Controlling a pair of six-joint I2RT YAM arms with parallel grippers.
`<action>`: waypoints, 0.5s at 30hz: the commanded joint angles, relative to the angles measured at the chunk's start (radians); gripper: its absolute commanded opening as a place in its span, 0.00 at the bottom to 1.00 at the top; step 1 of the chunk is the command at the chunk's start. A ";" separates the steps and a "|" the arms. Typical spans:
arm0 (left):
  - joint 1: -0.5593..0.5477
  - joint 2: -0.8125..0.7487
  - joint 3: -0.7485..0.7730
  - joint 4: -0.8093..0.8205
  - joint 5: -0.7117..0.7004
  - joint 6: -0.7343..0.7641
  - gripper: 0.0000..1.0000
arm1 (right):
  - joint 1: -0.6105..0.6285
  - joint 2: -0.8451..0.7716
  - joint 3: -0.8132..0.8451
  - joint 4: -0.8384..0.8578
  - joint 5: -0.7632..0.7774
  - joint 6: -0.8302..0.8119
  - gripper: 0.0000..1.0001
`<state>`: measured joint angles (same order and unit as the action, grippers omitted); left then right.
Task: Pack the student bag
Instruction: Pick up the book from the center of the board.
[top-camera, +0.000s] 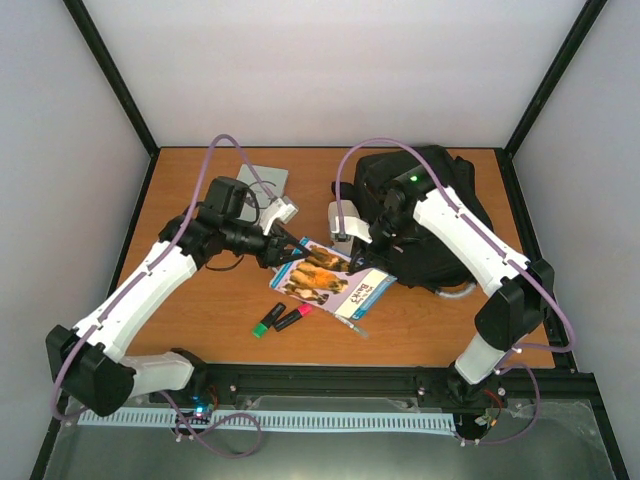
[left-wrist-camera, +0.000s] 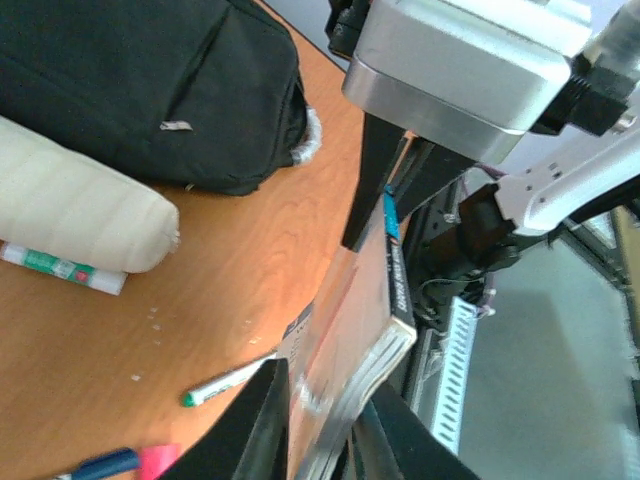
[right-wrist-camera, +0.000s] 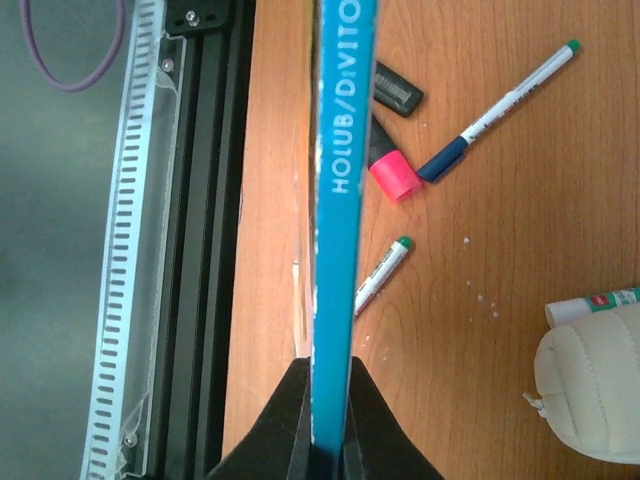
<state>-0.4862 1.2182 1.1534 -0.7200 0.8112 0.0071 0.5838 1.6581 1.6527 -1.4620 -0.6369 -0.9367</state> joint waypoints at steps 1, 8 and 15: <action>-0.012 0.027 0.038 -0.011 0.066 0.030 0.14 | 0.013 -0.001 0.013 -0.015 -0.026 -0.038 0.03; -0.015 0.009 0.050 0.058 0.008 -0.030 0.01 | -0.046 -0.001 0.026 0.045 -0.030 0.005 0.24; -0.010 -0.012 0.012 0.332 -0.193 -0.270 0.01 | -0.298 -0.092 -0.030 0.282 -0.153 0.234 0.64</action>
<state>-0.4934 1.2381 1.1576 -0.6250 0.7609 -0.0910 0.4057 1.6531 1.6520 -1.3449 -0.7002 -0.8436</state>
